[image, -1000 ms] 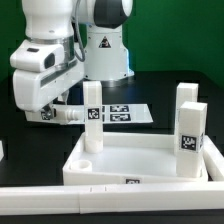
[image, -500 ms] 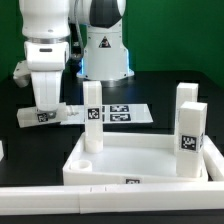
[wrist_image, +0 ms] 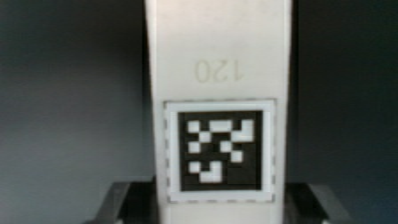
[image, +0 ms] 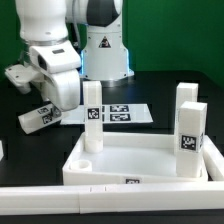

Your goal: Assemble desk

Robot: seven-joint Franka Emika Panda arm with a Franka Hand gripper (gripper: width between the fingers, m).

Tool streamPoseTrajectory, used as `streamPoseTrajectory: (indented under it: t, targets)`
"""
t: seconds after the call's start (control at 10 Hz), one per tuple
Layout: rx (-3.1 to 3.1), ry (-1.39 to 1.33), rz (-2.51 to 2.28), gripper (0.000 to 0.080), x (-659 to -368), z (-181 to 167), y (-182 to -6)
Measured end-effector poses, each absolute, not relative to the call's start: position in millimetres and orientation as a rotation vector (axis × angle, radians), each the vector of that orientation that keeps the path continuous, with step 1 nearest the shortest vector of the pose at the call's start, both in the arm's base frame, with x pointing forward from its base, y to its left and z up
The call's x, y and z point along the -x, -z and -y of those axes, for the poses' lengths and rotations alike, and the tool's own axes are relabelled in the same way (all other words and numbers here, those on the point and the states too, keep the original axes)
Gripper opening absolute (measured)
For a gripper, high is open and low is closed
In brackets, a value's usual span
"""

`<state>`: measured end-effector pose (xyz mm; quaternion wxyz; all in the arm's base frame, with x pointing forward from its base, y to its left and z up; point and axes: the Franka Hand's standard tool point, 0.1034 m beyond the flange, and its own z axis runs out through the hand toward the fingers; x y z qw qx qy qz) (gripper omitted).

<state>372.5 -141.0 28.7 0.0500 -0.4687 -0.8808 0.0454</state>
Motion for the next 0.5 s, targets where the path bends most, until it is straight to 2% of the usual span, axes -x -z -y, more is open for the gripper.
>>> streamPoseTrajectory:
  t: [0.5]
  targets:
    - [0.862,-0.144,2.772,0.0285,-366.6,143.7,-20.5]
